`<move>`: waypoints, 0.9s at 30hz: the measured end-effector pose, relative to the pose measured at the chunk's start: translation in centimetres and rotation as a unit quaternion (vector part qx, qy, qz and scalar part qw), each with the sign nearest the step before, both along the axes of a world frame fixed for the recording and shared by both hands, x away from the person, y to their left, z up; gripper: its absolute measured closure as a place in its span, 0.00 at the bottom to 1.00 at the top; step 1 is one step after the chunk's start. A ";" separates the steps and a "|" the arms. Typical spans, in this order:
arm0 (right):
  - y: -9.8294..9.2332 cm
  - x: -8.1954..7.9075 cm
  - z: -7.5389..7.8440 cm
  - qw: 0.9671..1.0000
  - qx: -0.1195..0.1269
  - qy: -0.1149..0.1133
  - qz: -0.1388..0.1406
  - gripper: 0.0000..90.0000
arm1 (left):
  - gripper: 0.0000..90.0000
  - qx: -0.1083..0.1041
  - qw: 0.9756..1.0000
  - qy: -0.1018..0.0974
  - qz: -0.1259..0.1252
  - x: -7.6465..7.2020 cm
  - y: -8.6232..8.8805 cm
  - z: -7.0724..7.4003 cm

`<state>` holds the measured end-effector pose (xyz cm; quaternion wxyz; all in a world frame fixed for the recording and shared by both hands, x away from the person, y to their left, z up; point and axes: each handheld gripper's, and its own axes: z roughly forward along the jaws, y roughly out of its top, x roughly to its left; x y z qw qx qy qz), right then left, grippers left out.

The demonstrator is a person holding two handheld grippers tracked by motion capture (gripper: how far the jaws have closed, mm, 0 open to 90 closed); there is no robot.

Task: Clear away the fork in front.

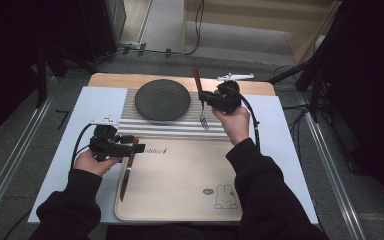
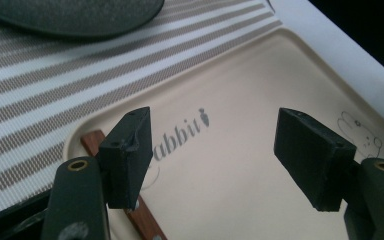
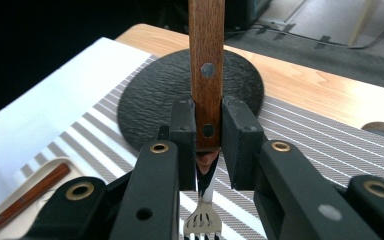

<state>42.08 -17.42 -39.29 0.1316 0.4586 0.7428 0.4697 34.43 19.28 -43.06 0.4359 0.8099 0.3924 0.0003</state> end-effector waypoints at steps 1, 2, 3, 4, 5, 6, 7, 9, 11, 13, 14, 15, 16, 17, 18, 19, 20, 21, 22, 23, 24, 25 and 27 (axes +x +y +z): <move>0.0 -0.2 0.0 1.000 0.001 -0.001 0.002 0.84 | 0.35 -0.001 1.000 -0.003 -0.001 0.1 -0.2 0.3; 0.0 -0.5 0.0 1.000 0.002 -0.002 0.005 0.84 | 0.35 0.000 1.000 -0.007 -0.001 0.3 -0.3 0.5; 0.0 -0.7 0.0 1.000 0.002 -0.004 0.009 0.84 | 0.35 -0.002 1.000 -0.009 -0.003 0.4 -0.5 0.8; 0.0 -1.0 0.0 1.000 0.003 -0.007 0.011 0.84 | 0.35 -0.001 1.000 -0.011 -0.005 0.5 -0.7 1.0; 0.0 -1.2 0.0 1.000 0.006 -0.010 0.015 0.84 | 0.35 0.001 1.000 -0.016 -0.005 0.7 -0.9 1.3; -0.1 -1.4 0.0 1.000 0.006 -0.012 0.018 0.84 | 0.35 0.001 1.000 -0.020 -0.005 0.8 -1.0 1.6; -0.1 -1.7 -0.1 1.000 0.006 -0.016 0.021 0.84 | 0.35 0.000 1.000 -0.022 -0.007 0.9 -1.1 1.8; -0.1 -2.2 -0.1 0.999 0.008 -0.020 0.025 0.84 | 0.35 -0.004 1.000 -0.025 -0.008 1.2 -1.4 2.3; -0.2 -2.6 -0.2 0.999 0.011 -0.024 0.030 0.84 | 0.35 -0.010 1.000 -0.028 -0.010 1.4 -1.6 2.8; -0.1 -3.0 -0.2 0.999 0.014 -0.028 0.035 0.84 | 0.35 -0.013 0.999 -0.032 -0.011 1.6 -1.8 3.2; -0.1 -3.2 -0.3 0.999 0.015 -0.029 0.038 0.84 | 0.35 -0.016 0.999 -0.033 -0.012 1.7 -1.8 3.3; 0.0 -3.4 -0.3 0.999 0.015 -0.031 0.040 0.84 | 0.35 -0.018 0.999 -0.032 -0.012 1.8 -1.9 3.5; 0.0 -3.6 -0.4 0.998 0.015 -0.033 0.042 0.84 | 0.35 -0.018 0.999 -0.034 -0.014 1.9 -2.1 3.7; 0.1 -3.8 -0.4 0.998 0.016 -0.034 0.045 0.84 | 0.35 -0.020 0.999 -0.034 -0.015 2.0 -2.2 3.8; 0.1 -3.9 -0.4 0.998 0.017 -0.036 0.047 0.84 | 0.35 -0.022 0.999 -0.034 -0.016 2.0 -2.3 4.0; 0.1 -4.1 -0.4 0.998 0.019 -0.038 0.048 0.84 | 0.35 -0.022 0.999 -0.036 -0.018 2.1 -2.5 4.1; 0.2 -4.3 -0.5 0.998 0.019 -0.040 0.051 0.84 | 0.35 -0.024 0.999 -0.037 -0.018 2.2 -2.6 4.3; 0.3 -4.5 -0.5 0.997 0.021 -0.042 0.054 0.84 | 0.35 -0.026 0.999 -0.038 -0.020 2.2 -2.8 4.5; 0.4 -4.6 -0.5 0.997 0.022 -0.043 0.056 0.84 | 0.35 -0.027 0.999 -0.040 -0.021 2.3 -2.9 4.6; 0.4 -4.8 -0.6 0.997 0.023 -0.044 0.059 0.84 | 0.35 -0.026 0.999 -0.041 -0.022 2.3 -3.0 4.8; 0.5 -4.9 -0.7 0.997 0.025 -0.044 0.061 0.84 | 0.35 -0.028 0.998 -0.042 -0.023 2.4 -3.2 4.9; 0.6 -5.0 -0.8 0.997 0.025 -0.045 0.064 0.84 | 0.35 -0.027 0.998 -0.043 -0.025 2.5 -3.5 5.1; 0.8 -5.3 -0.9 0.996 0.026 -0.046 0.068 0.84 | 0.35 -0.028 0.998 -0.045 -0.026 2.6 -3.8 5.3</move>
